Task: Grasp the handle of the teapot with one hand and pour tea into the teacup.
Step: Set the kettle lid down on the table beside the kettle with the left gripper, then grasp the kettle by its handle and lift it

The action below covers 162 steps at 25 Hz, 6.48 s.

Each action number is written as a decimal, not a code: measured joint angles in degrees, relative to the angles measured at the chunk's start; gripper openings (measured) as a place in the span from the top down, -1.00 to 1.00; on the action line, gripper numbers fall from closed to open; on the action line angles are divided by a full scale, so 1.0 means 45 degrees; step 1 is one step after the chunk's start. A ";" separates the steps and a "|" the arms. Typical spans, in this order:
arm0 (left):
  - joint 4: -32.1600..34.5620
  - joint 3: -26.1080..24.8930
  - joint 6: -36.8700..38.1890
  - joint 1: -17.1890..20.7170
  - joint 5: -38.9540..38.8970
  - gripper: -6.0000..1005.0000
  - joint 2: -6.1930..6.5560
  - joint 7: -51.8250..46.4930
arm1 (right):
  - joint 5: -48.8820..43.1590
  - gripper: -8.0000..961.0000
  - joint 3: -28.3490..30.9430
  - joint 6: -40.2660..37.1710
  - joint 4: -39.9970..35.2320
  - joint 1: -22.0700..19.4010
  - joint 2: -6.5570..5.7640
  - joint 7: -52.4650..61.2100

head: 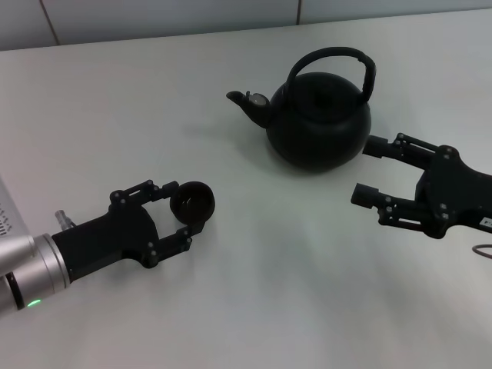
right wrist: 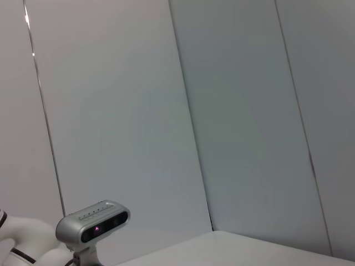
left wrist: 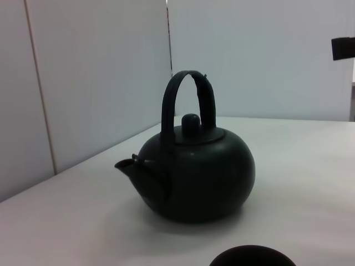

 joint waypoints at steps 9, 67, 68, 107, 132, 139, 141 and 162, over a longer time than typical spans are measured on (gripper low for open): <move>0.0011 -0.0010 -0.0360 0.0322 -0.0057 -0.35 0.0063 0.0117 | 0.0017 -0.65 -0.0023 0.0000 -0.0066 0.0189 -0.0017 -0.0032; 0.0047 0.0011 -0.0732 0.0441 -0.0008 -0.41 0.0058 -0.0008 | 0.0035 -0.65 0.0250 0.0038 -0.0134 0.0338 -0.0019 -0.0173; 0.0051 0.0014 -0.0732 0.0438 -0.0010 -0.41 0.0058 -0.0008 | 0.0035 -0.65 0.0250 0.0042 -0.0136 0.0343 -0.0019 -0.0173; 0.1553 0.0209 -0.0136 0.1090 0.0056 -0.69 0.0117 -0.0376 | 0.0182 -0.65 0.0287 0.0138 -0.0045 0.0498 0.0021 -0.0109; 0.7424 -0.1457 0.4632 0.2332 0.4133 -0.68 0.1208 -0.5255 | 0.1523 -0.65 0.0324 0.2215 0.1107 0.0206 0.0037 -0.0387; 0.7441 -0.1470 0.4706 0.2335 0.4186 -0.68 0.1186 -0.5331 | 0.1540 -0.65 0.0829 0.2485 0.1241 0.0122 0.0027 -0.0640; 0.7444 -0.1470 0.4709 0.2354 0.4189 -0.68 0.1189 -0.5337 | 0.1540 -0.65 0.0981 0.2661 0.1243 0.0101 0.0030 -0.0649; 0.7476 -0.1468 0.4951 0.2495 0.4196 -0.68 0.1250 -0.5361 | 0.2026 -0.65 0.2623 0.6555 0.4141 0.1943 0.0072 -0.2633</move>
